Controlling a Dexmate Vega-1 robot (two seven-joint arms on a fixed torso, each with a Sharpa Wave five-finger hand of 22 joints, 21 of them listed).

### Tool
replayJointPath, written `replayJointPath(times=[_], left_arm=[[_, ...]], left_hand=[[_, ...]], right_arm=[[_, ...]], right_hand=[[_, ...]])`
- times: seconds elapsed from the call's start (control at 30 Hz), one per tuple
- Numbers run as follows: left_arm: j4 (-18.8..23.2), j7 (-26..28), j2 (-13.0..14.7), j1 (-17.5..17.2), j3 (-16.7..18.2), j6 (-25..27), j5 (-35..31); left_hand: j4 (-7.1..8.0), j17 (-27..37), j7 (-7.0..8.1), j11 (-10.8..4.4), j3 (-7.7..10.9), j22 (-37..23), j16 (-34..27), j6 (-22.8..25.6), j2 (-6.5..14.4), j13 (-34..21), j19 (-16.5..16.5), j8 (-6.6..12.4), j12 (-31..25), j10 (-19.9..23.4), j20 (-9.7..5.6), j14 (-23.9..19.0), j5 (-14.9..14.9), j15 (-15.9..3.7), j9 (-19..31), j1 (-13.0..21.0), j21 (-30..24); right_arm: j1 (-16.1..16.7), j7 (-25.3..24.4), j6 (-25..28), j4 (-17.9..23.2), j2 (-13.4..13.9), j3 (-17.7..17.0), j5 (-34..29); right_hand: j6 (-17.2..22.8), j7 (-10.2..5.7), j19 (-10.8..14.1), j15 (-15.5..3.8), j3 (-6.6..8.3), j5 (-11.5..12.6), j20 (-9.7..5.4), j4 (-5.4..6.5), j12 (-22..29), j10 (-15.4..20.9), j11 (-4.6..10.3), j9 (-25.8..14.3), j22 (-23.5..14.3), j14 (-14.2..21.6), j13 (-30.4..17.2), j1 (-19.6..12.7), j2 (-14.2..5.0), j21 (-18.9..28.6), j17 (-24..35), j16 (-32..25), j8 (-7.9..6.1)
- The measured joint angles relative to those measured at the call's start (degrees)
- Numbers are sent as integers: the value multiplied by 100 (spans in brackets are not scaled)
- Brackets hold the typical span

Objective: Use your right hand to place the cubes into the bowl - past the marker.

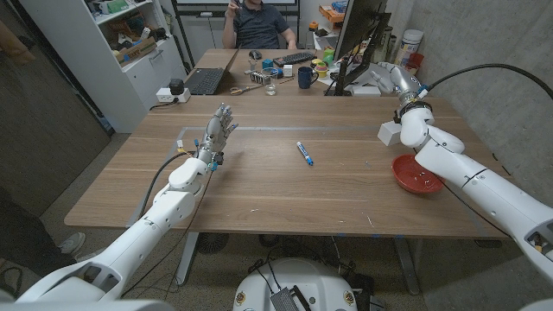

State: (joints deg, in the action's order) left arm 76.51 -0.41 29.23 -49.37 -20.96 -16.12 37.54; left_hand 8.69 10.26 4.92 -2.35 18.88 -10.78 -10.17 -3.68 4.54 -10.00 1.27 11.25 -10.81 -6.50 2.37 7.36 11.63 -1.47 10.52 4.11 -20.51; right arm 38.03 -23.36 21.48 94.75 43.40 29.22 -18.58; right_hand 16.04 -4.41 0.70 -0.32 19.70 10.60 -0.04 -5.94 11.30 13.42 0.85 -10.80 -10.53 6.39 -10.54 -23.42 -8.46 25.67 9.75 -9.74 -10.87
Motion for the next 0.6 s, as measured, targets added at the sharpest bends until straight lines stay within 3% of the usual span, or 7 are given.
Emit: replayJointPath(times=[0.23, 0.37, 0.47, 0.5, 0.57, 0.6], left_arm=[[2, 10, 0, 3, -2, 4, -11], [2, 12, -2, 21, -10, 14, -20], [2, 13, -2, 21, -10, 43, -28], [-8, 13, -9, 57, -26, 45, -29], [-21, 13, -13, 70, -32, 53, -32], [-36, 13, -20, 86, -41, 57, -33]], left_hand=[[0, 0, 0, 0, 0, 0, 0, 0, 23, 0, 0, 0, 0, 0, 0, 0, 0, 0, 0, -23, 0], [0, 0, 0, 0, 0, 0, 0, 0, 23, 0, 0, 0, 0, 0, 0, 0, 0, 0, 0, -23, 0], [0, 0, 0, 0, 0, 0, 0, 0, 23, 0, 0, 0, 0, 0, 0, 0, 0, 0, 0, -23, 0], [0, 0, 0, 0, 0, 0, 0, 0, 23, 0, 0, 0, 0, 0, 0, 0, 0, 0, 0, -23, 0], [0, 0, 0, 0, 0, 0, 0, 0, 23, 0, 0, 0, 0, 0, 0, 0, 0, 0, 0, -23, 0], [0, 0, 0, 0, 0, 0, 0, 0, 23, 0, 0, 0, 0, 0, 0, 0, 0, 0, 0, -23, 0]], right_arm=[[-141, 158, 871, 147, -16, 224, -286], [-242, 347, 1199, 223, -3, 330, -322], [-344, 347, 1199, 267, 16, 426, -322], [-371, 666, 1647, 271, 21, 448, -325], [-476, 688, 1672, 274, 27, 543, -325], [-528, 929, 1967, 273, 30, 593, -316]], right_hand=[[-430, -5, -358, 154, -99, -45, 140, 4, -79, -537, -42, 0, 0, -440, 0, -19, 25, -242, 27, 0, 73], [-825, 30, -652, 285, -275, -50, 447, 50, -90, -969, -115, 1, 0, -719, 0, 148, 192, -411, 46, 0, 73], [-1088, 4, -744, 389, -430, -49, 881, 81, -90, -1301, -116, 1, 0, -902, -27, 284, 327, -510, 53, -9, 72], [-1167, -15, -764, 423, -472, -49, 1002, 92, -90, -1392, -107, 0, 0, -952, -28, 326, 370, -535, 53, -23, 73], [-1279, -111, -790, 503, -548, -34, 1137, 106, -90, -1555, -85, 1, 1, -1032, -28, 389, 433, -571, 53, -23, 72], [-1313, -150, -794, 516, -577, -21, 1174, 106, -90, -1622, -73, 1, 0, -1085, -28, 403, 447, -596, 53, -23, 72]])
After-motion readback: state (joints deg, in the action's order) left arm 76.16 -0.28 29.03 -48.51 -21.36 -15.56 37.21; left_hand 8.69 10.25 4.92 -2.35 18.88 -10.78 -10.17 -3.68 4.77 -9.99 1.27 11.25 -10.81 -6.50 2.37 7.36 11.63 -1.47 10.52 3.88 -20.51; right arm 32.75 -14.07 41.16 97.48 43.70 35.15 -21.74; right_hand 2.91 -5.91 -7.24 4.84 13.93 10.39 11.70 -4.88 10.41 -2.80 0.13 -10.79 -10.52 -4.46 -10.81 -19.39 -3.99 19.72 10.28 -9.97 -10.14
